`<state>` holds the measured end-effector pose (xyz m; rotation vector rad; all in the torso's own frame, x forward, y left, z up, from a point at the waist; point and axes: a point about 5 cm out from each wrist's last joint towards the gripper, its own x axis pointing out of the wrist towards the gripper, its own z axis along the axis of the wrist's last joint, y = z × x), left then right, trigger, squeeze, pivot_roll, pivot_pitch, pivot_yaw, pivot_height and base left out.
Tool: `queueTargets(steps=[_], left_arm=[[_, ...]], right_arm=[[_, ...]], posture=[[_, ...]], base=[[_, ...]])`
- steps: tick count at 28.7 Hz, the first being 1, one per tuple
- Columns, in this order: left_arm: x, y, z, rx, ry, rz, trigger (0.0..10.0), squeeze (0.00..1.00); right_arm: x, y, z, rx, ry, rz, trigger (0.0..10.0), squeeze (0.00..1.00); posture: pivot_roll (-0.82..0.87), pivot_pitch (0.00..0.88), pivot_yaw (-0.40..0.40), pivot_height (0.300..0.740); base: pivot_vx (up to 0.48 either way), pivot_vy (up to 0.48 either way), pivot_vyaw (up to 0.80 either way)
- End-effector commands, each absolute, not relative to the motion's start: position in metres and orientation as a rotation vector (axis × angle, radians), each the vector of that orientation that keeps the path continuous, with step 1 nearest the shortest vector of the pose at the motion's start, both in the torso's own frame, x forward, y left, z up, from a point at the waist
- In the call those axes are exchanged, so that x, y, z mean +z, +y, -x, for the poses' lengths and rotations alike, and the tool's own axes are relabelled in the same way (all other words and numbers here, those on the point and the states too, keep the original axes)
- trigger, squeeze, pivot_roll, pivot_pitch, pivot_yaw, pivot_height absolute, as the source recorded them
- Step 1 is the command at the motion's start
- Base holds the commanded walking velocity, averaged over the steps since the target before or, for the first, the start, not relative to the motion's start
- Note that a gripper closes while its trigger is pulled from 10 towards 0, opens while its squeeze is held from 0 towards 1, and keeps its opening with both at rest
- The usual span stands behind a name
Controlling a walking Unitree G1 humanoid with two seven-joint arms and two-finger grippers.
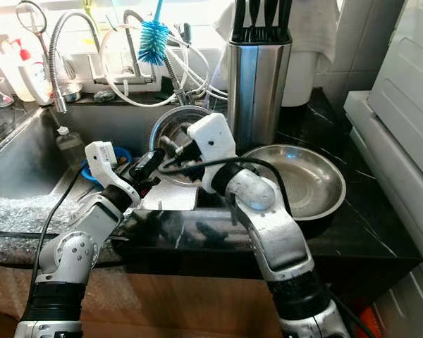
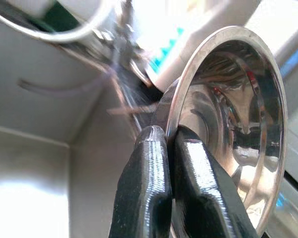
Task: Kitchen organization
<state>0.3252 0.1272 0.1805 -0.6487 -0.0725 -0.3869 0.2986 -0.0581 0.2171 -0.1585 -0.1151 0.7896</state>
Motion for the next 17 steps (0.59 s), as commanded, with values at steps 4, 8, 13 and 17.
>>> queueTargets(steps=[4,8,13,17], left_arm=[[0.194,0.154,-0.336,-0.155,-0.193,0.612,0.0,0.00],[0.198,0.167,-0.338,-0.044,-0.237,0.551,8.7,0.00],[0.195,0.181,-0.344,0.030,-0.216,0.398,10.0,0.00],[0.186,0.192,-0.347,0.054,-0.152,0.211,10.0,0.00]], right_arm=[[0.234,-0.058,-0.297,0.782,-0.173,0.123,10.0,0.00],[0.236,-0.059,-0.296,0.775,-0.180,0.117,10.0,0.00],[0.240,-0.066,-0.295,0.700,-0.210,0.092,10.0,0.00],[0.244,-0.084,-0.300,0.568,-0.237,0.066,10.0,0.00]], posture=[[-0.06,0.000,0.071,0.740],[-0.06,0.000,0.071,0.740],[-0.06,0.000,0.076,0.740],[-0.06,0.000,0.082,0.740]], base=[[0.000,0.000,0.00],[0.000,0.000,0.00],[0.000,0.000,0.00],[0.000,0.000,0.00]])
